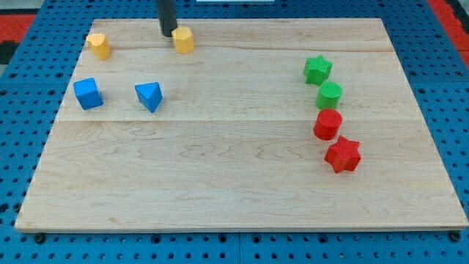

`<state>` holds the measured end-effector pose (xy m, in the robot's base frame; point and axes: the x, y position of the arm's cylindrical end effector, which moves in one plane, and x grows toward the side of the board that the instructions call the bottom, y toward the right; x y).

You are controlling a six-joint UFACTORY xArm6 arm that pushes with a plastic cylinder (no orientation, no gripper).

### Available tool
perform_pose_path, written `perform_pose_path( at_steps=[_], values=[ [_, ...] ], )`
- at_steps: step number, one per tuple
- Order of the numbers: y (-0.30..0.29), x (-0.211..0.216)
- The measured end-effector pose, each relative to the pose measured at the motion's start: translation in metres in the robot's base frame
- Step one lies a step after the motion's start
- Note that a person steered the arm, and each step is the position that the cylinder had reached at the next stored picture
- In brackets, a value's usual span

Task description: Move the yellow heart to the top right of the blue triangle

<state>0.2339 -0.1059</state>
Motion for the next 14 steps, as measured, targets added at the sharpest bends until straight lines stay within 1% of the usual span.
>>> perform_pose_path(
  at_steps=[1, 2, 3, 4, 5, 6, 8, 9, 10, 11, 12, 13, 14],
  values=[
    [0.023, -0.010],
    [0.041, 0.011],
    [0.045, 0.097],
    [0.042, 0.127],
    [-0.020, 0.110],
    [-0.057, 0.094],
    [-0.194, 0.086],
    [-0.183, 0.079],
    [-0.161, 0.060],
    [-0.199, 0.060],
    [-0.166, 0.043],
    [-0.148, 0.019],
    [-0.148, 0.019]
  ],
)
